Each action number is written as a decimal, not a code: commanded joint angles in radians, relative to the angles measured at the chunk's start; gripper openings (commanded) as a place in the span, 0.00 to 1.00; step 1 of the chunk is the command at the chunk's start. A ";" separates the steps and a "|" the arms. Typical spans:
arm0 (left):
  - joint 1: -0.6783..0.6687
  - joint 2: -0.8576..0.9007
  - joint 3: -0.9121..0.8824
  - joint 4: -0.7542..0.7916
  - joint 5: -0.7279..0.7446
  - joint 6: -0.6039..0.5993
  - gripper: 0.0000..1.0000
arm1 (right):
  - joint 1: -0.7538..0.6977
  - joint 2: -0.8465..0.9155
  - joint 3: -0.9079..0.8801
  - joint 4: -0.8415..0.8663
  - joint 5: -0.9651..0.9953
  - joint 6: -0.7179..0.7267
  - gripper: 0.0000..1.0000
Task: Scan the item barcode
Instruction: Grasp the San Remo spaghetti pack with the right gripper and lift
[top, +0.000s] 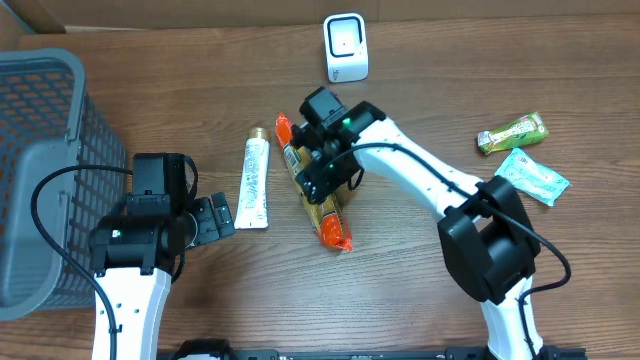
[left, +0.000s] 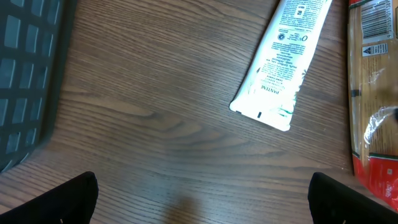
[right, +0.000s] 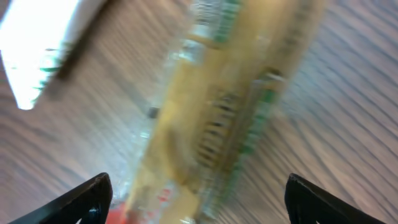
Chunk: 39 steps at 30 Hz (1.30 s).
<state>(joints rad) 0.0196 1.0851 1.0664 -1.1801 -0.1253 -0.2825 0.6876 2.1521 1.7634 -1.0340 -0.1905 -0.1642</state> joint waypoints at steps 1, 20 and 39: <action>0.000 0.002 0.000 0.003 -0.013 -0.010 1.00 | 0.060 0.024 0.010 0.021 0.011 -0.023 0.91; 0.000 0.002 0.000 0.003 -0.013 -0.010 0.99 | 0.117 0.134 0.006 0.040 0.360 0.038 0.04; 0.000 0.002 0.000 0.003 -0.013 -0.010 1.00 | -0.258 0.038 -0.226 0.204 -0.586 0.263 0.10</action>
<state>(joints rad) 0.0196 1.0851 1.0664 -1.1801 -0.1253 -0.2825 0.4183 2.2150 1.6066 -0.8505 -0.7052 -0.0029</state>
